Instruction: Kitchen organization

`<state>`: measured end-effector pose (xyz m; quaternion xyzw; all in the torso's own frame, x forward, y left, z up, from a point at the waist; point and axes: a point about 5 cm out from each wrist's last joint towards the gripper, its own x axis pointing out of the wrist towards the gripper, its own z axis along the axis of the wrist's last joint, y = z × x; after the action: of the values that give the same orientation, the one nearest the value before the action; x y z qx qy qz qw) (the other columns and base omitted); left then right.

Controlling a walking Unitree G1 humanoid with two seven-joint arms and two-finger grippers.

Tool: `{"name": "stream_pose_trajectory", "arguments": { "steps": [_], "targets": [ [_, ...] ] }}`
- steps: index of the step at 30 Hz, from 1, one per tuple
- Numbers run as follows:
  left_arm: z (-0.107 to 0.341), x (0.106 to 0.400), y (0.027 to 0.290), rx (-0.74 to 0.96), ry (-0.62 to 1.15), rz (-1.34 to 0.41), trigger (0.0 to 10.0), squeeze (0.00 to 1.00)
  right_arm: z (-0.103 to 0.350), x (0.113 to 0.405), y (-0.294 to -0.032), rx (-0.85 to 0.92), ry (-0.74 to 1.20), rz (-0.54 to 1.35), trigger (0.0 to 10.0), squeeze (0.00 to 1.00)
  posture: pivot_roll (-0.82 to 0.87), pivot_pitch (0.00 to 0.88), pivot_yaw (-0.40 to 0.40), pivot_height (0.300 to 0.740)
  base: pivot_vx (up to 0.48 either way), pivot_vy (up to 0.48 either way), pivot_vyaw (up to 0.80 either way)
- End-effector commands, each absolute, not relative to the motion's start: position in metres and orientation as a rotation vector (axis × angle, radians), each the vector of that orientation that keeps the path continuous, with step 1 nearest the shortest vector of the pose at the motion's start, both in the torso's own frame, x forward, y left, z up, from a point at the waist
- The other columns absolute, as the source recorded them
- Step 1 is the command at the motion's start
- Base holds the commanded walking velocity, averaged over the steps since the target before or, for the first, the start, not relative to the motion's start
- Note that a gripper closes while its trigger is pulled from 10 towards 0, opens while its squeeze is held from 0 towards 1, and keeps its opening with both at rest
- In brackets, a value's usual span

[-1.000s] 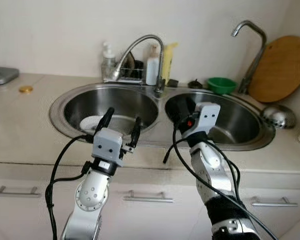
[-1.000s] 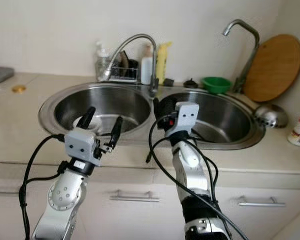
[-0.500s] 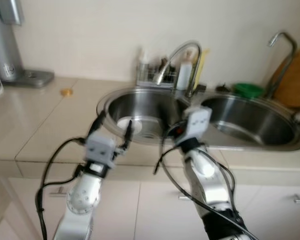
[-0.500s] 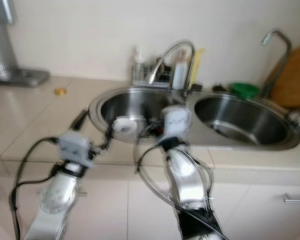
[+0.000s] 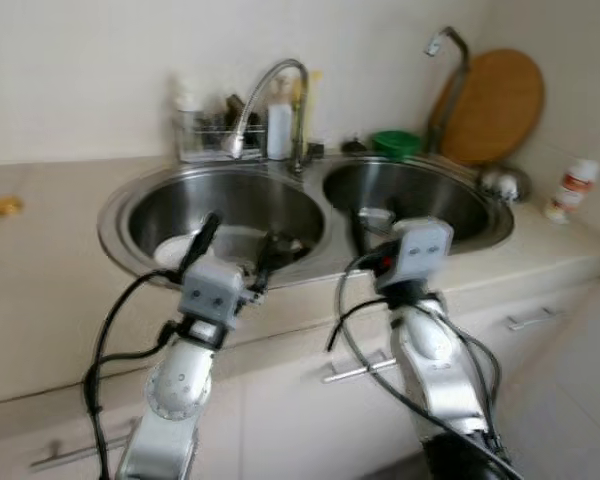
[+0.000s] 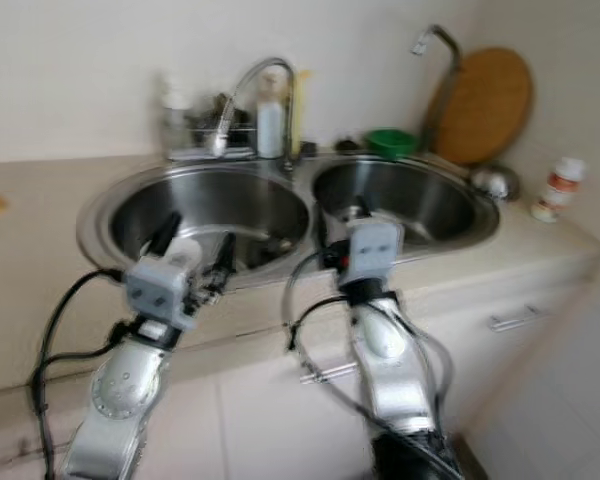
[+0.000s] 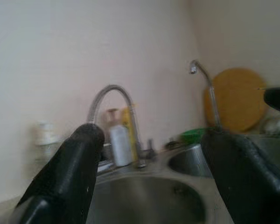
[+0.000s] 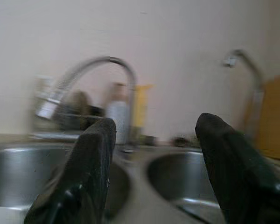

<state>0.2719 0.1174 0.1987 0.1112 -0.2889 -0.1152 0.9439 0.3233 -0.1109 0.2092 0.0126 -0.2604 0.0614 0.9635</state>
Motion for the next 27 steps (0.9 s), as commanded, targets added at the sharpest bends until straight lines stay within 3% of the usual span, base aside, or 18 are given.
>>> {"name": "stream_pose_trajectory", "arguments": {
  "steps": [1,20,27],
  "targets": [
    [0.1978,0.2717,0.1163,0.240,-0.589,-0.247,10.0,0.00,0.2147,0.3203,-0.1148,0.020,-0.565,0.086,10.0,0.00,0.07,0.000,-0.068,0.740,0.000,-0.465,-0.80],
    [0.1959,0.2717,0.1154,0.238,-0.587,-0.251,10.0,0.00,0.2088,0.3226,-0.1202,-0.016,-0.535,0.021,10.0,0.00,0.06,0.000,-0.070,0.740,0.000,-0.460,-0.80],
    [0.1945,0.2725,0.1159,0.228,-0.581,-0.250,10.0,0.00,0.2068,0.3245,-0.1208,-0.030,-0.521,0.008,10.0,0.00,0.06,0.000,-0.070,0.740,0.000,0.000,-0.80]
  ]
}}
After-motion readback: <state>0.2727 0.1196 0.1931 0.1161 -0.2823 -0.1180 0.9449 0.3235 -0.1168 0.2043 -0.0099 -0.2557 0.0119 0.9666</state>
